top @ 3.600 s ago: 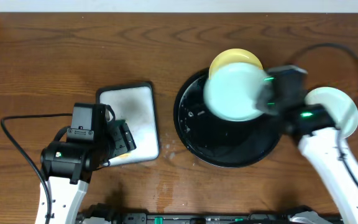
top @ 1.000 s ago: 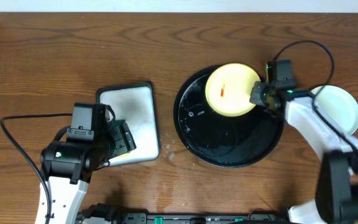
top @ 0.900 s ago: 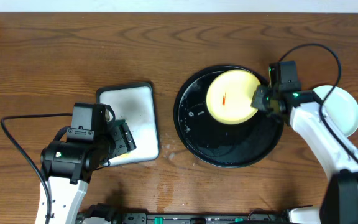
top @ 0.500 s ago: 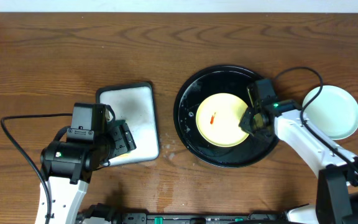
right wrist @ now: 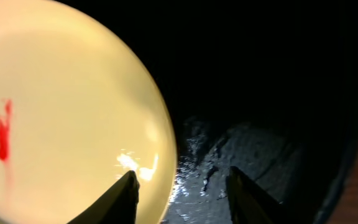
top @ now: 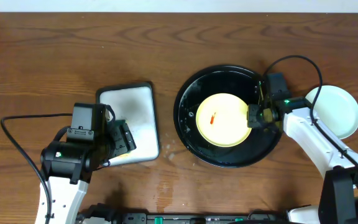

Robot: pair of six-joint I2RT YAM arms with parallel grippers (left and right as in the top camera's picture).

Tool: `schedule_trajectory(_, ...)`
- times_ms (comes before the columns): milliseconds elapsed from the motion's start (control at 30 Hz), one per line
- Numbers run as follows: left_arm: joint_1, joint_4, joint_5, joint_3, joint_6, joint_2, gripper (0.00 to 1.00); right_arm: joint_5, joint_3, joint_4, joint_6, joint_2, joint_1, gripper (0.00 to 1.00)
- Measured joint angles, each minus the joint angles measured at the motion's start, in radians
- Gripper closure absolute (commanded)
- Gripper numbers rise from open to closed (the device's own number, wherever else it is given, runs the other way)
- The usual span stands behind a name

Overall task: Clean dirty plates on tray and stack at the side
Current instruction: 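Move the right gripper back and grip the yellow plate's rim, then grasp the green sponge in the foam dish with the left gripper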

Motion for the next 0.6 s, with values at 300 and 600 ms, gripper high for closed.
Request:
schedule_trajectory(300, 0.0, 0.0, 0.0, 0.0, 0.0, 0.0, 0.18, -0.05, -0.014, 0.1, -0.088, 0.124, 0.0, 0.82)
schedule_trajectory(600, 0.0, 0.0, -0.002, -0.002, -0.003, 0.0, 0.18, -0.048, -0.007, 0.112, -0.061, 0.145, -0.002, 0.99)
